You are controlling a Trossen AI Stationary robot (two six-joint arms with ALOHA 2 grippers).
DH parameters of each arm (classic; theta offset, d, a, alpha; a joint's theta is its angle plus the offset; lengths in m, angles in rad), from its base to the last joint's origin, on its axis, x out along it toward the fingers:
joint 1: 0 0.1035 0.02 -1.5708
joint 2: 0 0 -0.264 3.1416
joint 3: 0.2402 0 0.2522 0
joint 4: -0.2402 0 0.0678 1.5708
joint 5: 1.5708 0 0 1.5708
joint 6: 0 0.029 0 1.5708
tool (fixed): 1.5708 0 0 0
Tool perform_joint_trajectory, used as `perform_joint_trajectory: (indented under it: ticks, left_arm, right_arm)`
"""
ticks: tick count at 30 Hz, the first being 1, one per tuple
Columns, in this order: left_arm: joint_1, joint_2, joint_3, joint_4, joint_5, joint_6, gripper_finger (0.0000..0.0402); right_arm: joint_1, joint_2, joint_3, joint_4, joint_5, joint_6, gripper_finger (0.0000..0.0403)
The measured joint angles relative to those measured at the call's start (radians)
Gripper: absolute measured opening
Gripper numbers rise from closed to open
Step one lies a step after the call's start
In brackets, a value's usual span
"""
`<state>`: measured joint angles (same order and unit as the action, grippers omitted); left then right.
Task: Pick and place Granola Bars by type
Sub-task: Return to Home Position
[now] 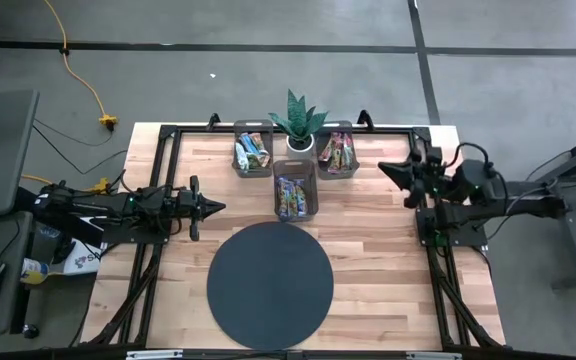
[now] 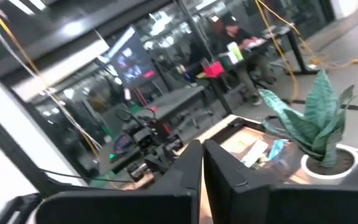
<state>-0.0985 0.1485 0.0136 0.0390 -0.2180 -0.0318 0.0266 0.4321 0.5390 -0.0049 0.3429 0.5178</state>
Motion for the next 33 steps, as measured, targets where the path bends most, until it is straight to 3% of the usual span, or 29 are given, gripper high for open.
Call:
perform_joint_trajectory:
  ticks: [12, 23, 33]
  left_arm:
    - [0.0, 0.0, 0.0, 0.0, 0.0, 0.0, 0.0001]
    - [0.0, 0.0, 0.0, 0.0, 0.0, 0.0, 0.0001]
    - [0.0, 0.0, 0.0, 0.0, 0.0, 0.0, 0.0001]
  right_arm:
    - [0.009, -0.186, -0.294, 0.215, -0.007, -0.041, 0.0]
    - [0.009, -0.265, -0.522, 0.568, -0.036, -0.137, 0.0]
    - [0.009, -0.264, -0.529, 0.514, -0.05, -0.194, 0.0]
